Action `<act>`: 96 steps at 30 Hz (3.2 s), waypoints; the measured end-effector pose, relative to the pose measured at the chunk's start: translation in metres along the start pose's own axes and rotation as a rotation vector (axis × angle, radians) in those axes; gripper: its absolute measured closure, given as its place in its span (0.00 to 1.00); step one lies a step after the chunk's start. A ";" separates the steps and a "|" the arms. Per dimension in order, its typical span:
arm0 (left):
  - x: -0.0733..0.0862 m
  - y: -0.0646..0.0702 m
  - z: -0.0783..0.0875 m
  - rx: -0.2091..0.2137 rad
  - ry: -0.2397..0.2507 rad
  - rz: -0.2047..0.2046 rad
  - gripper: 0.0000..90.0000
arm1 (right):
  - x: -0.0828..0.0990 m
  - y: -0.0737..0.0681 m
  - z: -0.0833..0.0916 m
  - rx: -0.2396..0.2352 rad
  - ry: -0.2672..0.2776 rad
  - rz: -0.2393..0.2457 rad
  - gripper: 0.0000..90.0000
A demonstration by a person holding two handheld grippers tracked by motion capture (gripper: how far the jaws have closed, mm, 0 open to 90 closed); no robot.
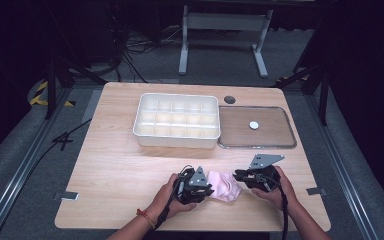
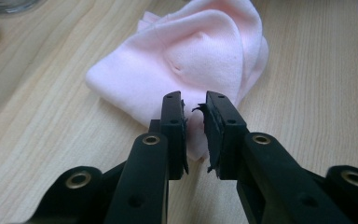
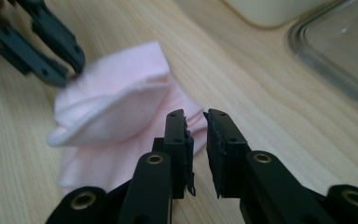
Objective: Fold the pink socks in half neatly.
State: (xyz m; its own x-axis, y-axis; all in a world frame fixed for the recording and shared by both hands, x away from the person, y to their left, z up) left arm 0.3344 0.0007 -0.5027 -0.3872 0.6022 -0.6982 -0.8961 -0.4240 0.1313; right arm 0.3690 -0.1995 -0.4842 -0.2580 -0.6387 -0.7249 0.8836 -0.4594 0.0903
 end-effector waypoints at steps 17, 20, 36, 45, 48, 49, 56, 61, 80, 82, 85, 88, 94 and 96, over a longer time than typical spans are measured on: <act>0.005 -0.001 -0.005 -0.008 -0.012 0.003 0.85 | -0.037 -0.047 -0.002 -0.050 0.054 0.176 0.92; 0.005 -0.001 -0.005 0.001 -0.006 0.012 0.85 | -0.027 -0.044 -0.010 -0.028 -0.023 0.205 0.92; 0.010 -0.016 0.000 0.012 0.034 0.188 0.56 | -0.003 -0.034 -0.024 -0.029 -0.077 0.170 0.93; 0.006 -0.013 -0.005 0.044 0.042 0.188 0.82 | -0.003 -0.034 -0.025 -0.031 -0.067 0.165 0.93; 0.002 -0.012 -0.003 0.050 0.072 0.187 0.87 | -0.004 -0.035 -0.026 -0.022 -0.067 0.174 0.94; 0.002 -0.012 -0.002 0.049 0.077 0.188 0.88 | -0.004 -0.035 -0.026 -0.023 -0.066 0.174 0.94; -0.007 -0.009 0.002 0.050 0.132 0.169 0.91 | -0.006 -0.035 -0.029 -0.020 -0.065 0.178 0.94; -0.008 -0.007 0.002 0.046 0.134 0.154 0.91 | -0.008 -0.036 -0.031 -0.022 -0.061 0.177 0.94; -0.009 -0.009 0.007 0.012 0.136 0.129 0.92 | -0.011 -0.032 -0.026 -0.001 -0.036 0.156 0.89; -0.009 -0.009 0.008 0.009 0.134 0.129 0.92 | -0.010 -0.034 -0.030 -0.011 -0.052 0.160 0.90; -0.010 -0.009 0.008 0.014 0.144 0.129 0.92 | -0.011 -0.034 -0.033 -0.008 -0.049 0.161 0.91; -0.010 -0.008 0.009 0.014 0.143 0.123 0.92 | -0.012 -0.035 -0.035 -0.010 -0.042 0.160 0.91; -0.010 -0.007 0.010 0.003 0.139 0.119 0.92 | -0.014 -0.036 -0.037 -0.009 -0.032 0.169 0.90; -0.009 -0.008 0.012 -0.002 0.128 0.112 0.92 | -0.014 -0.035 -0.035 -0.009 -0.026 0.159 0.87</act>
State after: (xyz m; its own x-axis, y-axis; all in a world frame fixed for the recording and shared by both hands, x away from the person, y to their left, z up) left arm 0.3425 0.0066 -0.4895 -0.4539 0.4597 -0.7633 -0.8483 -0.4851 0.2123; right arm 0.3556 -0.1522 -0.5011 -0.1245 -0.7186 -0.6842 0.9175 -0.3458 0.1963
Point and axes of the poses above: each handheld gripper's, and its own axes: z roughly backward along the jaws, x roughly out of its underside, y roughly to its right, the point moved 5 cm from there along -z, roughly forward along the jaws, and after that the axes turned 8 degrees about z, right-handed, at the moved point
